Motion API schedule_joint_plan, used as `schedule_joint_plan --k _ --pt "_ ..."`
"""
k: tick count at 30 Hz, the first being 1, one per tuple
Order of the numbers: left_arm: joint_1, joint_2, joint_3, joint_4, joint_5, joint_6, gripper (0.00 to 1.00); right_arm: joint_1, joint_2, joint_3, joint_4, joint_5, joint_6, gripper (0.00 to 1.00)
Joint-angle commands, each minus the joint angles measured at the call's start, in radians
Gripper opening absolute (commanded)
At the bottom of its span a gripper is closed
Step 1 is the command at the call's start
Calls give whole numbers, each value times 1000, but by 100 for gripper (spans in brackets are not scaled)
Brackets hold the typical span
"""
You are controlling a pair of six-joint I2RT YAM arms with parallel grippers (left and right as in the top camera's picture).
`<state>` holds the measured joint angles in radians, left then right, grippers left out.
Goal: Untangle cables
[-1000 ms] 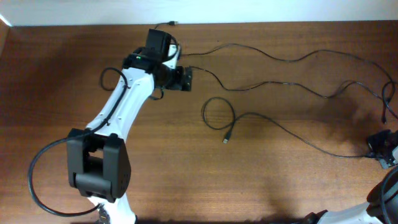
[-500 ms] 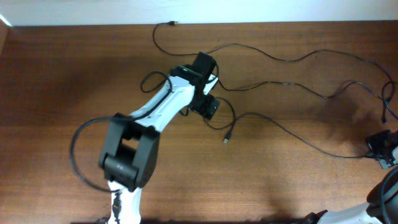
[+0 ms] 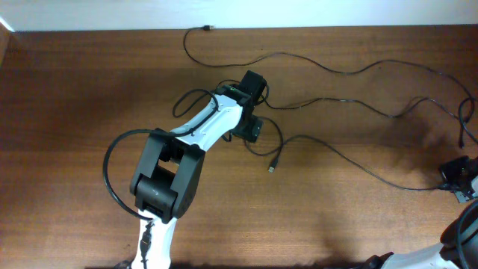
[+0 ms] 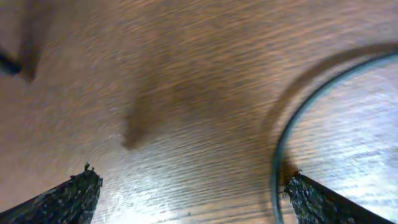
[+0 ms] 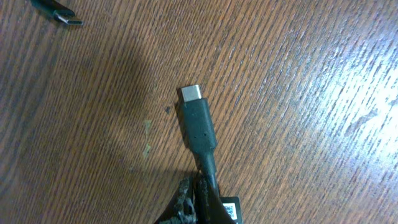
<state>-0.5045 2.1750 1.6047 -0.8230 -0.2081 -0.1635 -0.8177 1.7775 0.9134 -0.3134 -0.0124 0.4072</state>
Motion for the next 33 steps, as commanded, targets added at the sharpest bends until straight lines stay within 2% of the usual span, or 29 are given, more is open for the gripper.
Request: schedule_joint_plan --k 1,10,13,15,18,24,25,31,33 --pt "3 24 -1 -32 -63 -186 99 -1 29 -44 -31 -29 -10 5" --pt "26 24 -1 -160 -79 -529 99 -1 29 -44 -31 -29 -10 5" --pt "46 24 -1 -221 -81 -587 99 -1 29 -44 -31 -29 -10 5" --pt "70 24 -1 -256 -73 -710 99 -1 29 -44 -31 -29 -10 4" --pt "91 24 -1 -244 -14 -723 99 -1 29 -44 -31 -29 -10 5" --pt "89 24 -1 -201 7 -723 99 -1 29 -44 -31 -29 -10 5" --pt "88 24 -1 -208 21 -763 99 -1 29 -44 -31 -29 -10 5" --pt "88 24 -1 -655 -6 -1816 99 -1 29 -44 -31 -29 -10 5" --pt "91 24 -1 -694 15 -1827 99 -1 29 -44 -31 -29 -10 5"
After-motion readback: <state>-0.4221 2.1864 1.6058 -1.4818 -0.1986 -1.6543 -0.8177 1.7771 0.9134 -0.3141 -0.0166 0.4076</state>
